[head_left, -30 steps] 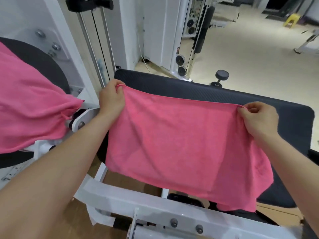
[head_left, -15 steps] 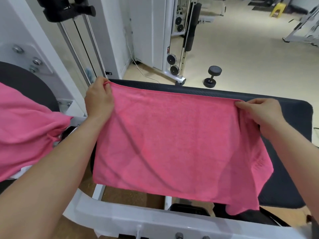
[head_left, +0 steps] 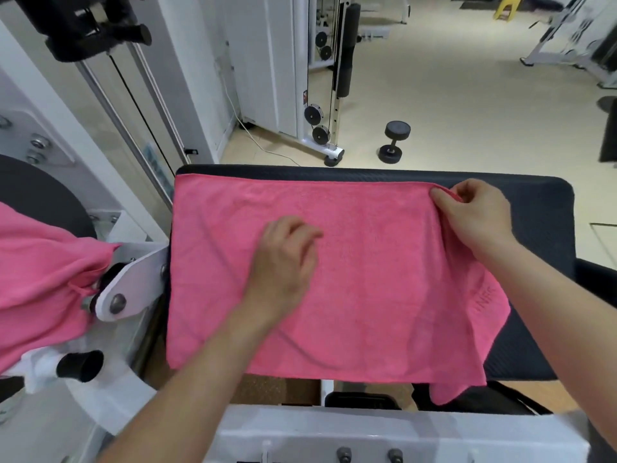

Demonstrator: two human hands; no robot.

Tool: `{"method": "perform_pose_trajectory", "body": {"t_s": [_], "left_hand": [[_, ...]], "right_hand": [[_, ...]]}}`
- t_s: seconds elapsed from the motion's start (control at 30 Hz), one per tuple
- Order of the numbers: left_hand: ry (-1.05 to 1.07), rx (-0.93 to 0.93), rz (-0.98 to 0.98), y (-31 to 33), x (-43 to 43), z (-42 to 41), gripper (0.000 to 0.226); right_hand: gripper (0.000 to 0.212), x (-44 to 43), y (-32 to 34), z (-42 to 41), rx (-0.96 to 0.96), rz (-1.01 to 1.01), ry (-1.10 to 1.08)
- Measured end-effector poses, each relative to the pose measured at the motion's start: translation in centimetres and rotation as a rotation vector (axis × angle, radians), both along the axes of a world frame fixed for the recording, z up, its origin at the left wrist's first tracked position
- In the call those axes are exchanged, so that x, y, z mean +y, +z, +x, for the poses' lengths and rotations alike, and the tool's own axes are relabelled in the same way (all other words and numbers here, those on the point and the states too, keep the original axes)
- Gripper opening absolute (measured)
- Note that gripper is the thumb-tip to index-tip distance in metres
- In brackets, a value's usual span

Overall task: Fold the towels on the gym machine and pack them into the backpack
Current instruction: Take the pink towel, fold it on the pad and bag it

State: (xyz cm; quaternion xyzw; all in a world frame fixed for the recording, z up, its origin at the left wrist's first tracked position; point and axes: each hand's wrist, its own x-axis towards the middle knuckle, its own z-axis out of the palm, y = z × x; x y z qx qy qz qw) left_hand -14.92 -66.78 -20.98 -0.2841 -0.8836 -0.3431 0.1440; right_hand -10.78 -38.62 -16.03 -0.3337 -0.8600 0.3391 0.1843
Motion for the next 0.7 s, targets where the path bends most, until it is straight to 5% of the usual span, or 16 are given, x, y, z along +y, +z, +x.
{"method": "perform_pose_trajectory", "body": {"t_s": [0.17,0.37,0.47,0.57,0.7], "left_hand": [[-0.023,-0.034,-0.286,-3.4,3.7,4.6,0.042],[0.114,-0.022,-0.333,-2.7,5.7,6.5,0.051],[-0.09,0.121,-0.146,-2.6,8.8,10.2,0.037],[-0.44,0.163,-0.124,-3.0,12.3,14.8,0.022],[-0.357,0.088,-0.236,-4.1,16.9,16.9,0.023]], "right_hand": [[0.036,0.7,0.6,4.3,0.079,-0.194,0.119],[0.035,3.7,-2.6,11.7,-0.237,0.031,0.089],[0.013,3.8,-3.7,12.8,-0.275,0.036,0.113],[0.014,4.1,-3.7,12.7,-0.208,0.012,0.152],[0.014,5.0,-2.6,12.6,-0.078,-0.29,0.126]]}}
